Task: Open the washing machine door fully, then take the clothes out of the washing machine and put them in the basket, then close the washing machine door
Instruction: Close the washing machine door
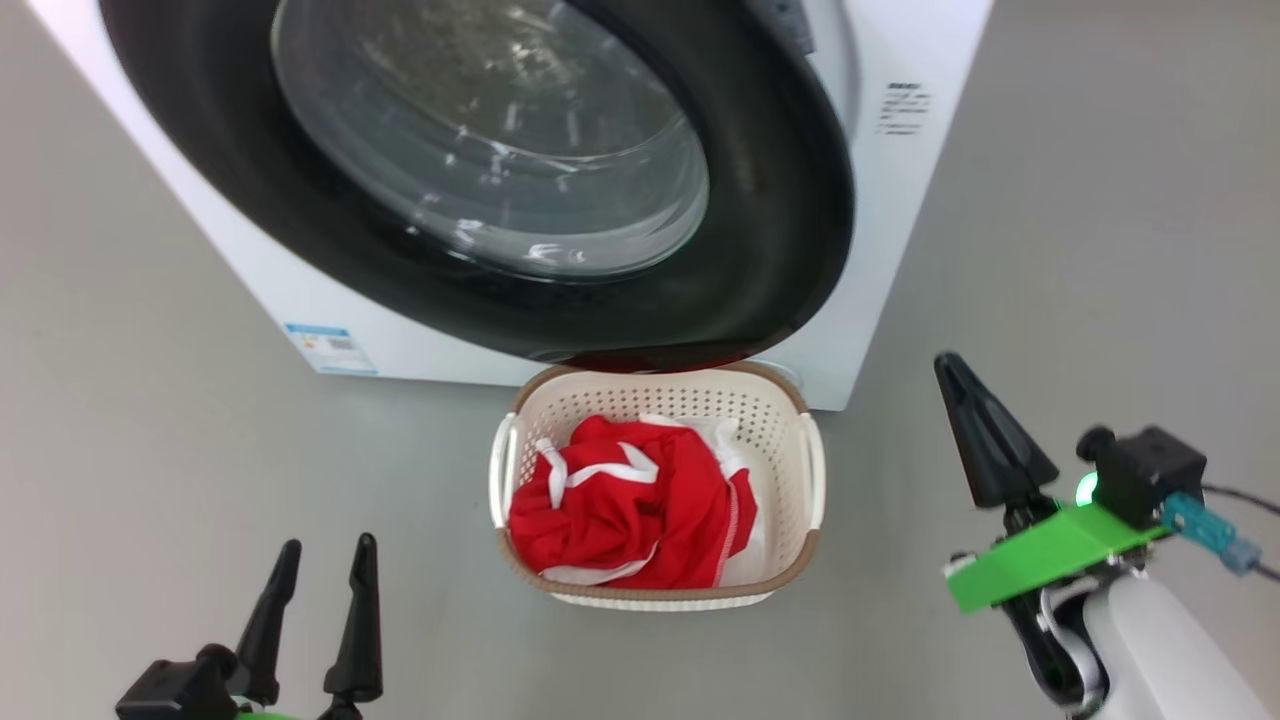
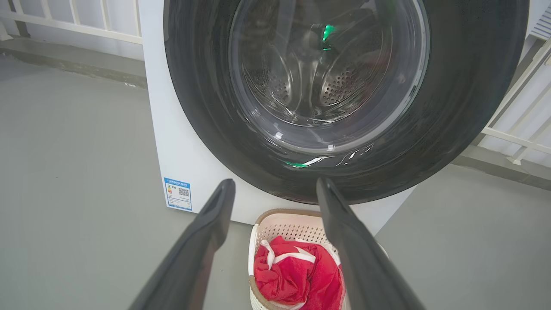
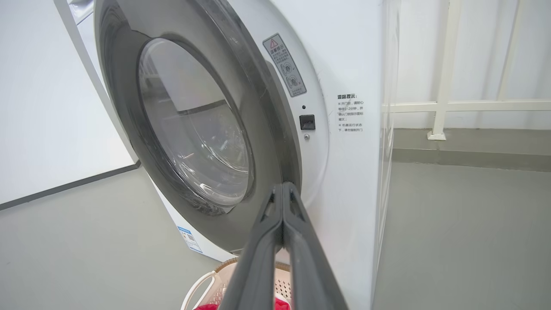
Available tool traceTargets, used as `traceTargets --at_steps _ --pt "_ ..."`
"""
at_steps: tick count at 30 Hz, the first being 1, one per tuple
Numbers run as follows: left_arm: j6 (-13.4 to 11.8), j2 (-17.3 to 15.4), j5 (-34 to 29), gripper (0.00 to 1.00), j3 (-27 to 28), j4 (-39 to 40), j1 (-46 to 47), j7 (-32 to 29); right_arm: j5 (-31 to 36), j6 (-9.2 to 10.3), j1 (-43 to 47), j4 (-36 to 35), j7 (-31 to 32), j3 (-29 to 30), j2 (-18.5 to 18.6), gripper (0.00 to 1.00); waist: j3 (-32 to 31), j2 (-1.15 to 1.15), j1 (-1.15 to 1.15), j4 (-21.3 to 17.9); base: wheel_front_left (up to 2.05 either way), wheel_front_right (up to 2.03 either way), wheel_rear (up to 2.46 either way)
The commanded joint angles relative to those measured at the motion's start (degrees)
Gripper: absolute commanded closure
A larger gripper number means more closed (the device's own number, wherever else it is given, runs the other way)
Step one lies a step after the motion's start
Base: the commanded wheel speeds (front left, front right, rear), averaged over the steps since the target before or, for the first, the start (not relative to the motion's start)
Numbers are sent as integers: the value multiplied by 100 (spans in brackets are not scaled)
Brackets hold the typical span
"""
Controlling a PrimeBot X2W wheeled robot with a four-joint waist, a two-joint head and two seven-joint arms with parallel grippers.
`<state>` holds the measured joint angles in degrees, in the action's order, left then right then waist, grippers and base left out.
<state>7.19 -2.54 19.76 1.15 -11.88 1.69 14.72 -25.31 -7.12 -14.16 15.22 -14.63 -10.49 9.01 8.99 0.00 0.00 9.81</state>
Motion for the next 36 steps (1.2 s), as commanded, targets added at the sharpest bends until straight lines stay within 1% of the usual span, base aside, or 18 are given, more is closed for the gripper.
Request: traceTargets --at_steps 1,10,24,36 --pt "30 -35 53 0 137 119 182 28 -106 -36 -242 -66 -37 -167 49 100 160 0 0 203 0 0 0" --pt "30 -34 195 0 51 133 293 28 -299 -36 -880 189 -37 -392 142 100 381 0 0 518 0 0 0" --pt "30 -34 396 0 -191 150 596 28 -343 -36 -1643 387 -37 -251 332 100 887 0 0 850 0 0 0" --pt "30 -34 475 0 -313 152 807 28 -342 -36 -2059 343 -37 71 424 100 1260 0 0 997 0 0 0"
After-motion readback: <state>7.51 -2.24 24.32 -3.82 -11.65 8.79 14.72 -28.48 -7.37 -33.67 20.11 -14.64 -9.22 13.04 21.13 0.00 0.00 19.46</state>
